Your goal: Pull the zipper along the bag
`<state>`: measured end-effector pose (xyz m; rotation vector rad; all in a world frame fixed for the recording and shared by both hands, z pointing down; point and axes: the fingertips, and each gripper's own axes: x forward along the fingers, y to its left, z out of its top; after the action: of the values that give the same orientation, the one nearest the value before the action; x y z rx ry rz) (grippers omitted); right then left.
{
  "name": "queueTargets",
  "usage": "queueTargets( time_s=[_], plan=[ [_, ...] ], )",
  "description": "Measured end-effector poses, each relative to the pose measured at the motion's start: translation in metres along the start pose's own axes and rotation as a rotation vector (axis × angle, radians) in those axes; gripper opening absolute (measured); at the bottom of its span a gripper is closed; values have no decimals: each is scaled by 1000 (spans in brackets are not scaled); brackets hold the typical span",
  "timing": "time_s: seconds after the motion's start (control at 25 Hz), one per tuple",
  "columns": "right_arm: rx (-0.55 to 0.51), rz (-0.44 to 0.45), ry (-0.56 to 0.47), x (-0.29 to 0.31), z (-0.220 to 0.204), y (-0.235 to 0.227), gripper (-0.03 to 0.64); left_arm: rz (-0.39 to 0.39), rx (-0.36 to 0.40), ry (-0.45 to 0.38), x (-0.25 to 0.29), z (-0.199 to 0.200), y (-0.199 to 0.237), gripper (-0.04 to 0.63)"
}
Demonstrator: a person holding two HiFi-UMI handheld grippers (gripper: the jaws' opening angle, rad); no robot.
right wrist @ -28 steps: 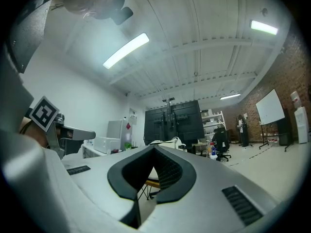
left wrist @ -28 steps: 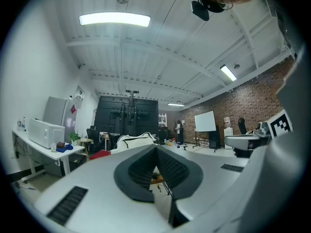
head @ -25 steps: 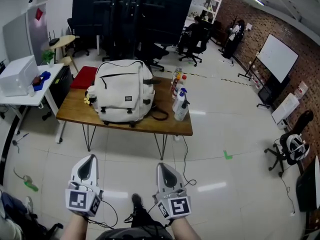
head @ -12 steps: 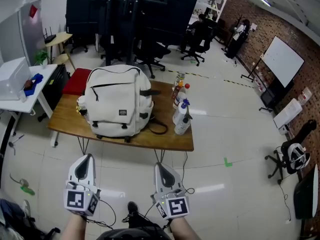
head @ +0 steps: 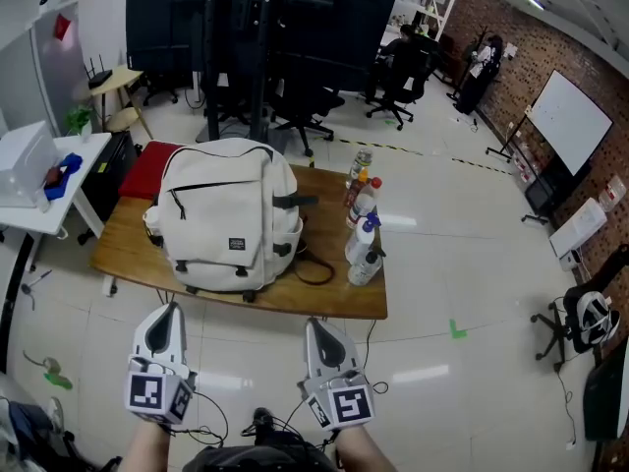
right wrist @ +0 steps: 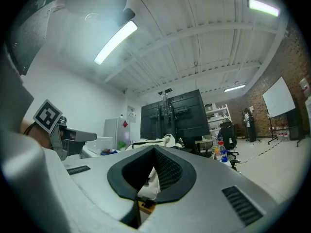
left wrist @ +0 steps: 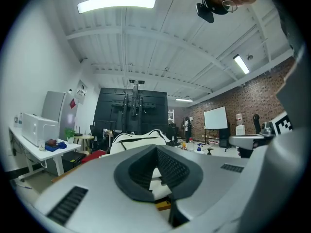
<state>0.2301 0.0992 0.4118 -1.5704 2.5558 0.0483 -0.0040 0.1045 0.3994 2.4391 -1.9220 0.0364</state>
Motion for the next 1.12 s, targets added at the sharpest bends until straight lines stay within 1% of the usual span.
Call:
queueTargets(
  time_s=[0.16,0.36,0.52,0.68,0.84,1.12],
  plan=[
    [0,13,-11,16,0,-1,6,10,18,-12,11,2,6,34],
    [-2,45,-7,32,-1,6,6,11,13,-3,22,7,14,34],
    [-5,59,1,52,-2,12,6,10,26,-13,35,15,28,34],
    [-26,55,-4,77,-4,18,6,14,17,-21,60,10,54,34],
    [-35,31,-2,109,-11,24,6,-19,16,-24,87,6,77,34],
    [-45,0,1,206,-24,35,6,-52,12,5,161,1,153,34]
  ],
)
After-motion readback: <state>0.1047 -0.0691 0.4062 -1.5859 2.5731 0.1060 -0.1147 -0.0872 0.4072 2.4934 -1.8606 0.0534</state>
